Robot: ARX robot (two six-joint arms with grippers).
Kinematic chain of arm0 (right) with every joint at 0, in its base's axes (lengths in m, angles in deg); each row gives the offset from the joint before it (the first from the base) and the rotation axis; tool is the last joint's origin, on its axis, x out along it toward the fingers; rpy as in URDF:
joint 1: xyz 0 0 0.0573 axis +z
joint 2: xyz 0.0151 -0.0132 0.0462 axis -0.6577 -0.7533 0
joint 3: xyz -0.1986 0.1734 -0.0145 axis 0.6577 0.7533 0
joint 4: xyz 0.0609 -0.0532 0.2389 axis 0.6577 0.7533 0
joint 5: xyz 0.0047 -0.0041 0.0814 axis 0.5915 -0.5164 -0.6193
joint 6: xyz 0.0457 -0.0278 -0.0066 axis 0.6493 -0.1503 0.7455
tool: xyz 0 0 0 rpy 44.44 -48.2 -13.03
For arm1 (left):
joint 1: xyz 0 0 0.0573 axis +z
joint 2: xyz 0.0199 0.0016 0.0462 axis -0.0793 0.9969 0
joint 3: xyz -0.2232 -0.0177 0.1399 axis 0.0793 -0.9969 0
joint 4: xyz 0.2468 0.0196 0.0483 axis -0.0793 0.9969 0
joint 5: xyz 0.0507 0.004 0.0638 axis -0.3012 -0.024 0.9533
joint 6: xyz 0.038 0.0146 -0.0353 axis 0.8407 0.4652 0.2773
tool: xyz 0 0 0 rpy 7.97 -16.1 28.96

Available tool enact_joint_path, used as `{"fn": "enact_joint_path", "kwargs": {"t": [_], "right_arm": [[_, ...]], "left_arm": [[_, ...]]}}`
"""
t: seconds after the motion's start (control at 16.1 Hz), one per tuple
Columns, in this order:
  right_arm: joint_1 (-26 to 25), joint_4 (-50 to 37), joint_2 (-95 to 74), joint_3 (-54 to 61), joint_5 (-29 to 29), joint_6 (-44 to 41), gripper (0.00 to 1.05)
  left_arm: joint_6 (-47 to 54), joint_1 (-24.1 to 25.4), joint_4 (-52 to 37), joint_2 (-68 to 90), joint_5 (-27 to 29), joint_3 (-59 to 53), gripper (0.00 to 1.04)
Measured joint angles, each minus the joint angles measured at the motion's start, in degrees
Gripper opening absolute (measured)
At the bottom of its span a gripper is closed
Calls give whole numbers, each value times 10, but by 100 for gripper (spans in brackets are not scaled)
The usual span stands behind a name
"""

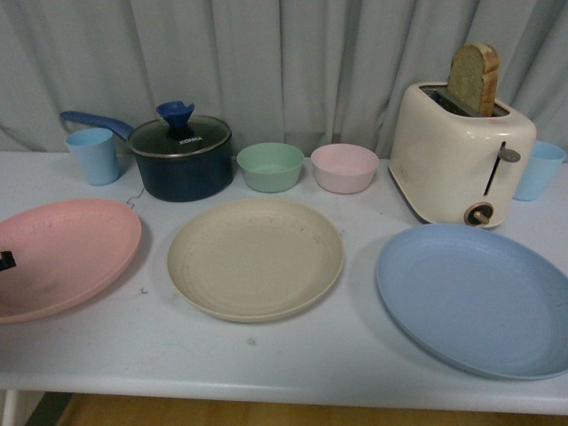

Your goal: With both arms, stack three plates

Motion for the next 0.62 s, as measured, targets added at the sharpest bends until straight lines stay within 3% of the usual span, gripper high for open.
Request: {"fn": "enact_joint_path", "kwargs": {"t": [0.19, 0.25, 0.5, 0.62], "right_arm": [[0, 0, 0, 0, 0, 0, 98], [0, 0, 0, 0, 0, 0, 98], [0, 0, 0, 0, 0, 0, 98], [0, 0, 0, 0, 0, 0, 98]], "left_arm": [[0, 9, 13, -20, 10, 0, 11], [-1, 16, 15, -40, 7, 0, 5], [43, 70, 65, -131, -11, -14, 3], [61, 56, 96, -212, -25, -26, 3]]}}
